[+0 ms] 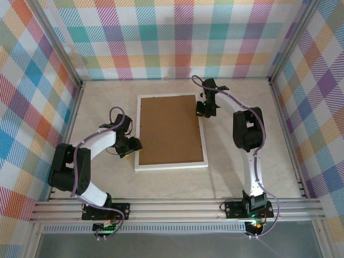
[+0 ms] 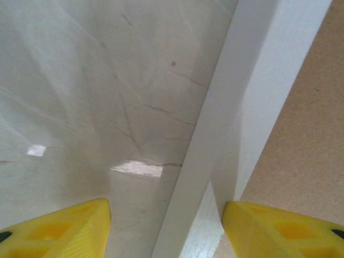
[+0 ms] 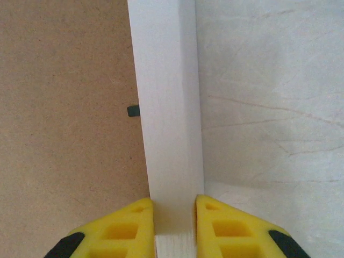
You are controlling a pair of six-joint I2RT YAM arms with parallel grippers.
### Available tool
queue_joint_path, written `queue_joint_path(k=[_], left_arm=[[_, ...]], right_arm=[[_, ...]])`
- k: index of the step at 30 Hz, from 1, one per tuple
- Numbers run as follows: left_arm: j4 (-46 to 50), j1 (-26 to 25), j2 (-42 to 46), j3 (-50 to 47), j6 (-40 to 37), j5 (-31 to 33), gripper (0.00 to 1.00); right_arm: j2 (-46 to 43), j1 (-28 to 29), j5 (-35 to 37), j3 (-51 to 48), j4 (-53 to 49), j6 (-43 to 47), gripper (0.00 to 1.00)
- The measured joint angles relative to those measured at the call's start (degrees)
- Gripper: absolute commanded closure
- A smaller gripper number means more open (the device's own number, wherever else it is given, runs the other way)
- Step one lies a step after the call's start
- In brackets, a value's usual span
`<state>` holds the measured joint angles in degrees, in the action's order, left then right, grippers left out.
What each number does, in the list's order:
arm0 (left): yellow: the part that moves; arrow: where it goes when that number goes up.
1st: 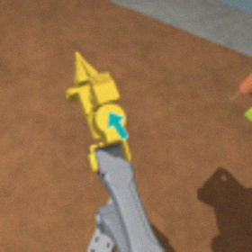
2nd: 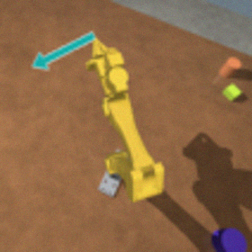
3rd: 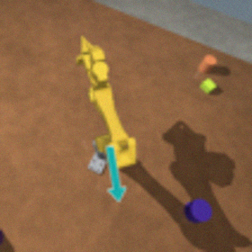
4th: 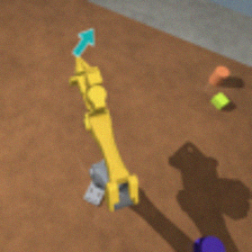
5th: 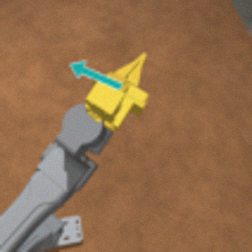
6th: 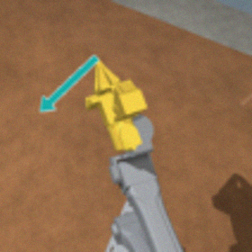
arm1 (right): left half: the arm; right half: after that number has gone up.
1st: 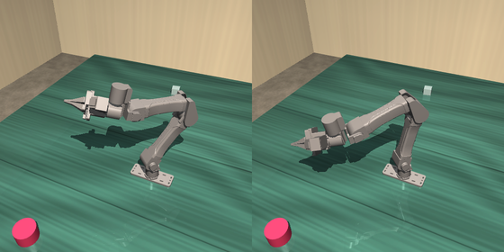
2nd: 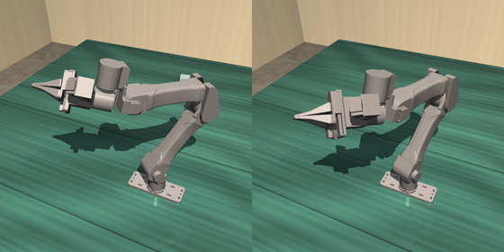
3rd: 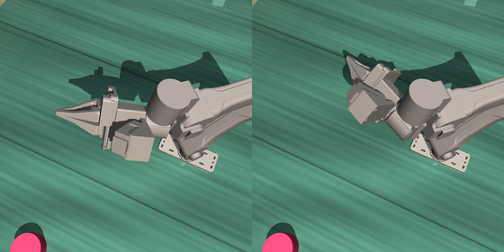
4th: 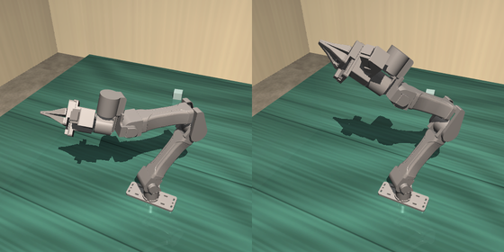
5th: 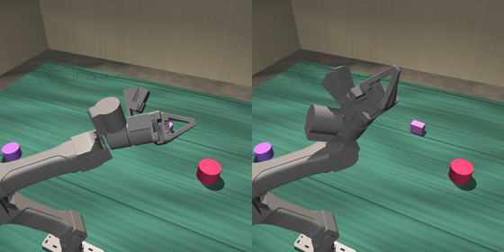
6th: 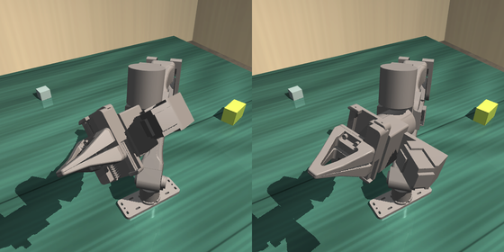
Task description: Put the photo into the frame
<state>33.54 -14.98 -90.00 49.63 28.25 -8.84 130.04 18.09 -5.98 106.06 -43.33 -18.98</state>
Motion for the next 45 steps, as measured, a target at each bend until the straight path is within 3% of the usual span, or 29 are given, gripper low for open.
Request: queue_joint_path(k=[9,18,25,33,45], left_arm=[[-0.4,-5.0,-4.0,3.0,1.5,4.0,0.4],[3.8,-5.4,-5.5,6.4,1.1,5.5,0.39],[6.9,-4.9,-4.4,9.6,0.3,6.8,0.29],[7.0,-2.3,1.9,12.0,-0.7,6.4,0.28],[8.8,-0.7,3.6,3.3,-1.3,6.9,0.27]], right_arm=[[-0.1,0.0,1.9,-0.3,1.7,-2.0,0.82],[-0.3,0.0,2.1,-0.6,1.9,-2.7,0.81],[-0.7,0.1,1.6,-1.0,1.6,-2.6,0.79],[-0.8,0.7,0.5,-1.0,0.1,-2.6,0.78],[-0.8,0.7,0.4,-1.0,0.1,-2.6,0.78]])
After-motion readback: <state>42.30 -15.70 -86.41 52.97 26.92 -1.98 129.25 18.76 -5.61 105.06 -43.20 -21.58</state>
